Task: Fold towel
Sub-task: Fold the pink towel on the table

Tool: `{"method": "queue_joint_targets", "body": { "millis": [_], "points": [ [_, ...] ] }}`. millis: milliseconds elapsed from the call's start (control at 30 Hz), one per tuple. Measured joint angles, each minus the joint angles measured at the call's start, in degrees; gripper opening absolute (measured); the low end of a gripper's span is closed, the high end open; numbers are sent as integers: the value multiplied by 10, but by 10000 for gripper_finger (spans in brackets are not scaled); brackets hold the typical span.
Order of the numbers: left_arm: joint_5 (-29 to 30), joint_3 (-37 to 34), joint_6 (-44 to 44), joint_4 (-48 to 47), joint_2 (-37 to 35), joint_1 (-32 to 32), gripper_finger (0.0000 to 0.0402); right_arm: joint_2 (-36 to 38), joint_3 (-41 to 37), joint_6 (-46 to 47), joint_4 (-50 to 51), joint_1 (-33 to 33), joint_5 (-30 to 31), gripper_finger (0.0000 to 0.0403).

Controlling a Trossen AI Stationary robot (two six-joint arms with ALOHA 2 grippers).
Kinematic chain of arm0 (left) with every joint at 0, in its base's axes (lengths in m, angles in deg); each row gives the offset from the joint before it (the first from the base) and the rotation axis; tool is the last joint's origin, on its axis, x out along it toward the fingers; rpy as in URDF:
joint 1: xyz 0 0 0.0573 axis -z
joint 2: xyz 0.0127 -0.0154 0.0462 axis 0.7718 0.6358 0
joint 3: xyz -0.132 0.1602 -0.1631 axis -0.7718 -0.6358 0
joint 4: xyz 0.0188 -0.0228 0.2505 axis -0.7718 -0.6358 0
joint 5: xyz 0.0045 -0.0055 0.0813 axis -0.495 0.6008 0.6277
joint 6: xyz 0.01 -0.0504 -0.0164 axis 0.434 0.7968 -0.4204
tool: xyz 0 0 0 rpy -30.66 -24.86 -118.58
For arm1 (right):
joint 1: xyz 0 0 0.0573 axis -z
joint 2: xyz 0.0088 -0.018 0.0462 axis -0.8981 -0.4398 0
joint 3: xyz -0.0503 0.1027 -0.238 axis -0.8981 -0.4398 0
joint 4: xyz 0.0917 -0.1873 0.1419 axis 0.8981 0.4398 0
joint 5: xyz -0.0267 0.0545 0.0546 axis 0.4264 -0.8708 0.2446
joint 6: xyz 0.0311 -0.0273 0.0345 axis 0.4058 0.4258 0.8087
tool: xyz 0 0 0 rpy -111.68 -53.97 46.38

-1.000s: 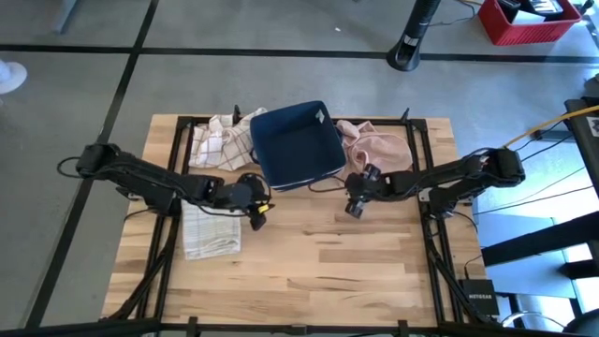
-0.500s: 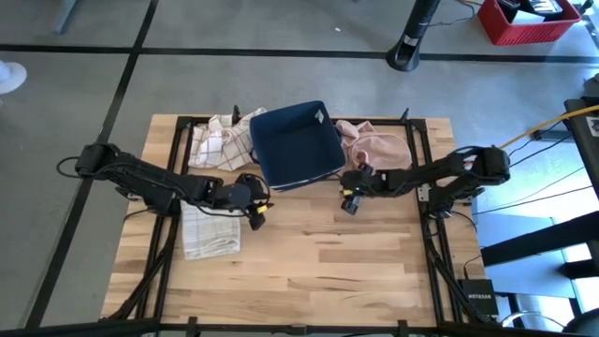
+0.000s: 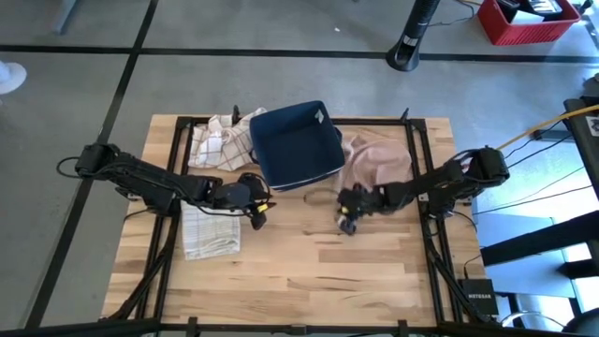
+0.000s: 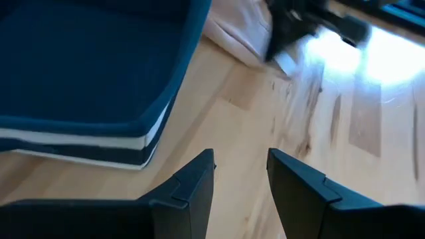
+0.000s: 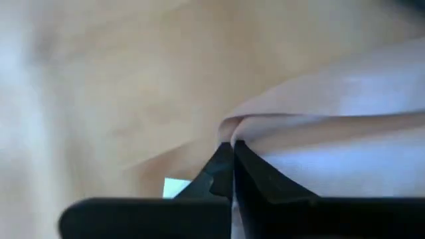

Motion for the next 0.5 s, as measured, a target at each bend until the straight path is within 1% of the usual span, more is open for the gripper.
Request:
{"method": "queue_joint_targets", "body": {
  "millis": [100,200,300,400,500],
  "points": [
    [0,0,0,13,0,0,133,-1,-1,62,-13,-59,-7,20],
    [0,0,0,23,0,0,133,-3,-4,118,-35,-120,-12,8],
    [0,0,2,37,0,1,133,-7,-8,144,-95,-176,-15,7],
    [0,0,2,49,0,1,133,-12,-10,149,-165,-214,16,10],
    [0,0,-3,63,0,1,133,-17,-8,130,-249,-233,77,4]
  ]
}}
